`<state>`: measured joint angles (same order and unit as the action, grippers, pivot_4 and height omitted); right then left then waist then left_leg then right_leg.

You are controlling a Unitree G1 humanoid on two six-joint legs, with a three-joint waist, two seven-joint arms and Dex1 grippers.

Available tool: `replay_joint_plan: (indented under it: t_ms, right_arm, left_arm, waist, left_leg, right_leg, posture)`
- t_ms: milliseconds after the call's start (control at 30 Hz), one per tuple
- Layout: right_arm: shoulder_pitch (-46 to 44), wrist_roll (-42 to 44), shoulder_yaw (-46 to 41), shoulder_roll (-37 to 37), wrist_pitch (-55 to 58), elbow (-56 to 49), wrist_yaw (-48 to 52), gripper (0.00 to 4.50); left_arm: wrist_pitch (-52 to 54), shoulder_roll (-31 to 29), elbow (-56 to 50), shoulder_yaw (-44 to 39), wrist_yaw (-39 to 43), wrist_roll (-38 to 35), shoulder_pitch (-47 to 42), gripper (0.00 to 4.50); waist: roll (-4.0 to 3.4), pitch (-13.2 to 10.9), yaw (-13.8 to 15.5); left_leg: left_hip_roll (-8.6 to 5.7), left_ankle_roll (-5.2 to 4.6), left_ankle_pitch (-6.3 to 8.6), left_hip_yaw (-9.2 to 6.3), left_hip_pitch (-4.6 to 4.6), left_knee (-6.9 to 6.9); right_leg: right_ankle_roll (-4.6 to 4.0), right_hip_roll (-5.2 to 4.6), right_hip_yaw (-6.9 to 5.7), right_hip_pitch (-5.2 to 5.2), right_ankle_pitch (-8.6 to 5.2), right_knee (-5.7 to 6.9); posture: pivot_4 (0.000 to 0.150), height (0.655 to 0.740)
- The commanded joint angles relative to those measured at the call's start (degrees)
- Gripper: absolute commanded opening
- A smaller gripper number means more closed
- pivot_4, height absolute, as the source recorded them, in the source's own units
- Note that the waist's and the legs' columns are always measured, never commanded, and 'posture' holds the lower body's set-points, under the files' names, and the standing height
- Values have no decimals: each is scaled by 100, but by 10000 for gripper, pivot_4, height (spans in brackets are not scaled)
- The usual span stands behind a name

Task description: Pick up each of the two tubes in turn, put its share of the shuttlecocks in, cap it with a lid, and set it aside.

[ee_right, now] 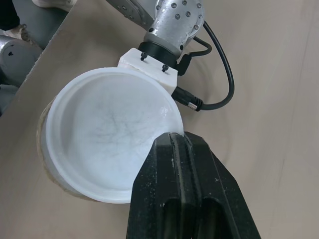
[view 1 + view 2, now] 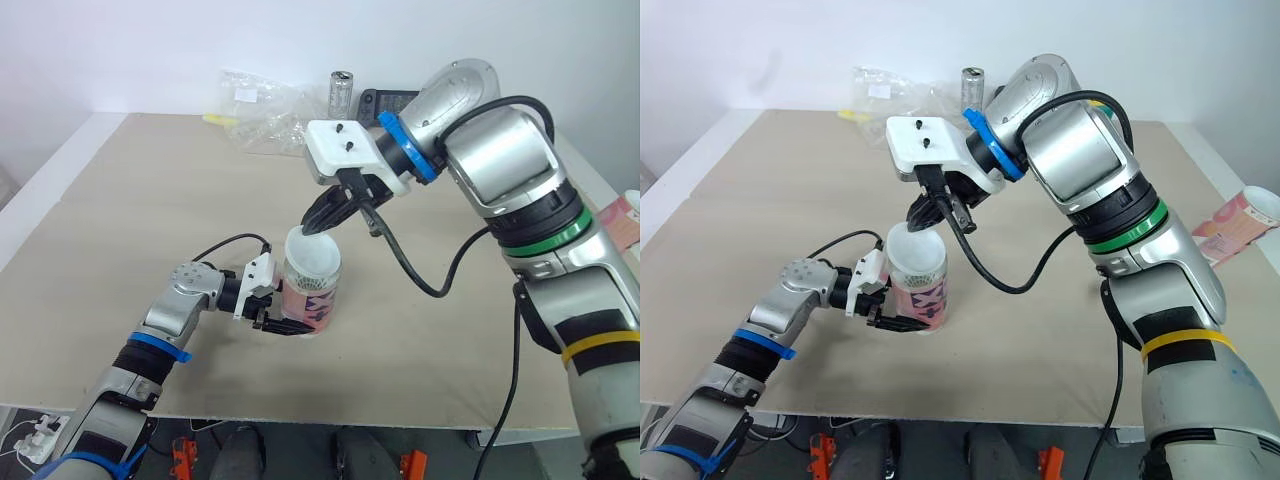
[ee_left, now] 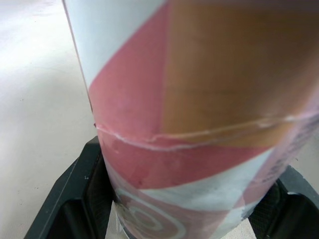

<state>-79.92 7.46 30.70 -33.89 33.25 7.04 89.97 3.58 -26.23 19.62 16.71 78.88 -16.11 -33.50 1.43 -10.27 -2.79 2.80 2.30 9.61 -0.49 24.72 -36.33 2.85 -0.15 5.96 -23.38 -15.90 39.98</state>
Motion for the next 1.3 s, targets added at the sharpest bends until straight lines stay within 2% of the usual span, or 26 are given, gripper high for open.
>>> replay_joint_plan:
  t_ms: [33, 367, 900, 1133, 1300]
  right_arm:
    - [-50, -14, -108, -44, 55, -257, 101, 803]
    - [111, -16, -122, -116, 101, -600, 54, 803]
    - [451, -213, 201, -543, -677, -982, 252, 803]
    - [220, -101, 85, -382, -564, -703, 253, 803]
    - [560, -335, 223, -515, -1084, -982, 214, 803]
  left_arm:
    - [65, -171, 413, 234, -89, 544, 141, 31664]
    - [35, -181, 460, 251, -85, 554, 145, 31664]
    - [39, -249, 459, 231, -116, 553, 209, 31664]
    - [31, -253, 484, 232, -131, 558, 202, 31664]
    - [57, -251, 469, 220, -144, 543, 215, 31664]
  waist:
    - [0, 0, 0]
    - [0, 0, 0]
    - [1, 0, -2]
    - [2, 1, -1]
    - [3, 2, -1]
  left_leg:
    - [0, 0, 0, 0, -1, 0]
    - [0, 0, 0, 0, -1, 0]
    - [0, 0, 0, 0, -1, 1]
    - [1, 1, 0, 1, -3, 5]
    - [1, 1, 1, 1, -3, 6]
  right_leg:
    - [0, 0, 0, 0, 0, 0]
    - [-1, -1, 0, 0, 0, 0]
    - [-2, -1, 0, 0, -1, -1]
    - [-4, -1, 0, 0, -3, -2]
    - [-5, -2, 0, -1, -4, -3]
  posture:
    - [1500, 7213]
    - [1500, 7213]
    - [1500, 7213]
    - [1500, 7213]
    - [1500, 7213]
